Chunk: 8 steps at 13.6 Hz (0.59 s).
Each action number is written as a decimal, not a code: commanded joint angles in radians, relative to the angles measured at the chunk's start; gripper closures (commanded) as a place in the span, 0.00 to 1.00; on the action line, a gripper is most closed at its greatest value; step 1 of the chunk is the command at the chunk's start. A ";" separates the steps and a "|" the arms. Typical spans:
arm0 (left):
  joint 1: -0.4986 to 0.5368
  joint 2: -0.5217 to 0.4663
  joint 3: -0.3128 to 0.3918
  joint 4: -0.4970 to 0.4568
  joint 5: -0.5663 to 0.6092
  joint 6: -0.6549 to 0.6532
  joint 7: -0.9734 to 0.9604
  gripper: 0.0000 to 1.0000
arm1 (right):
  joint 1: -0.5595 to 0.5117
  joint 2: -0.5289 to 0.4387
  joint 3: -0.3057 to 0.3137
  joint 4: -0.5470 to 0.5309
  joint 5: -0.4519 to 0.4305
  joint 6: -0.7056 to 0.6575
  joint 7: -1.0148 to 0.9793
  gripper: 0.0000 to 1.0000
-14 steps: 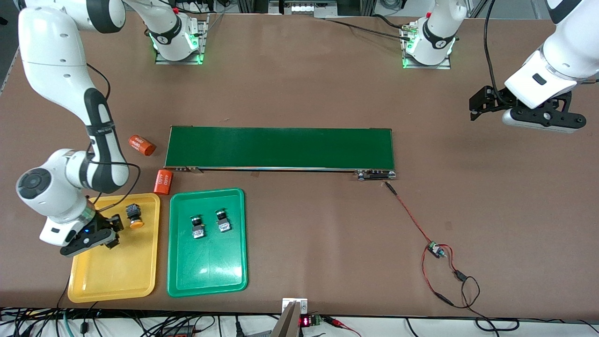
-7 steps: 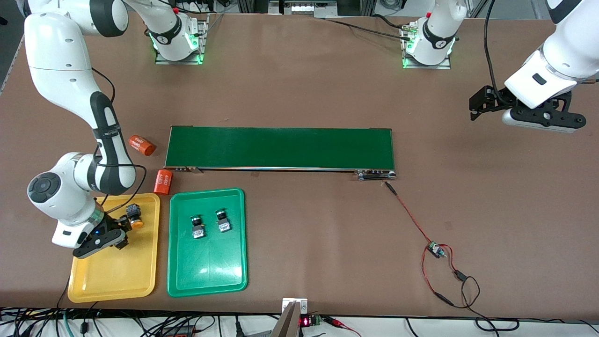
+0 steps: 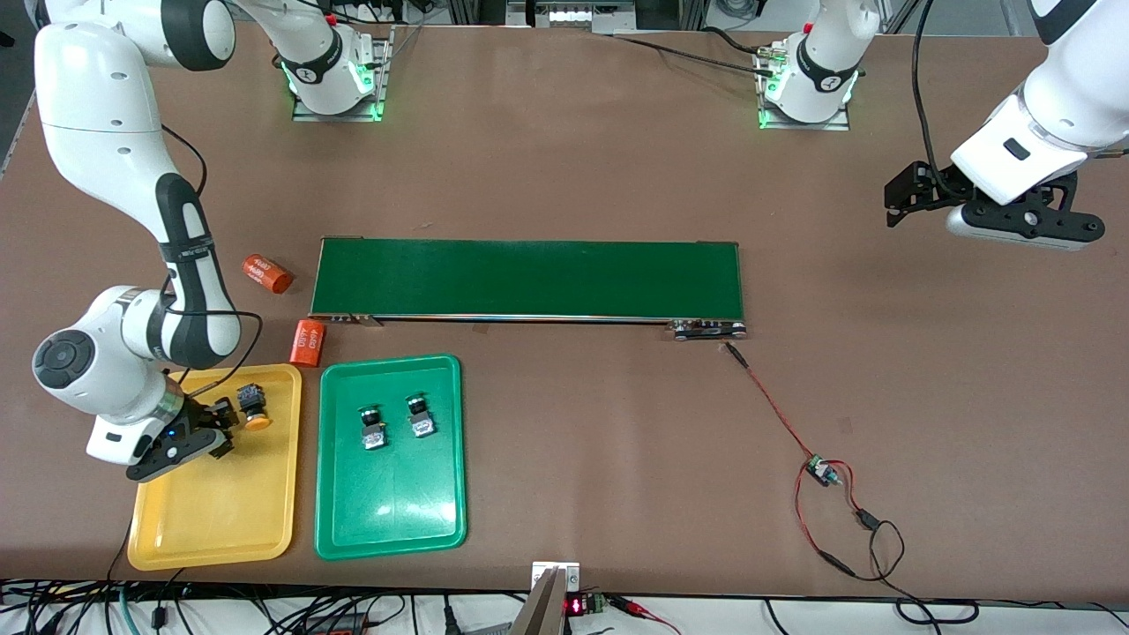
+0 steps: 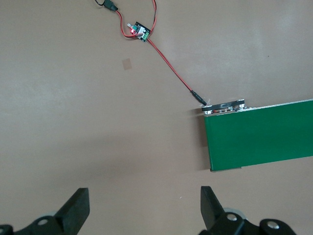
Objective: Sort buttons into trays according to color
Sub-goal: 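Lower the yellow switch into the yellow tray and open the right gripper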
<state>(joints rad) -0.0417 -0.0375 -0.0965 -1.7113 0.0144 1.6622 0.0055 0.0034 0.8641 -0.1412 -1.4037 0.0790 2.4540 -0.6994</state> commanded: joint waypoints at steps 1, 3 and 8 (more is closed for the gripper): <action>-0.006 0.002 0.001 0.022 0.001 -0.025 -0.013 0.00 | -0.025 -0.017 0.009 0.000 0.018 -0.020 -0.023 0.00; -0.006 0.004 0.001 0.022 0.001 -0.025 -0.013 0.00 | -0.031 -0.023 0.011 -0.005 0.021 -0.035 -0.017 0.00; -0.006 0.004 0.001 0.024 0.003 -0.025 -0.013 0.00 | -0.031 -0.151 0.006 -0.001 0.123 -0.309 0.018 0.00</action>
<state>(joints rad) -0.0417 -0.0375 -0.0965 -1.7112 0.0144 1.6609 0.0055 -0.0207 0.7901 -0.1421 -1.3861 0.1736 2.2234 -0.6964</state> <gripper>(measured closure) 0.000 0.000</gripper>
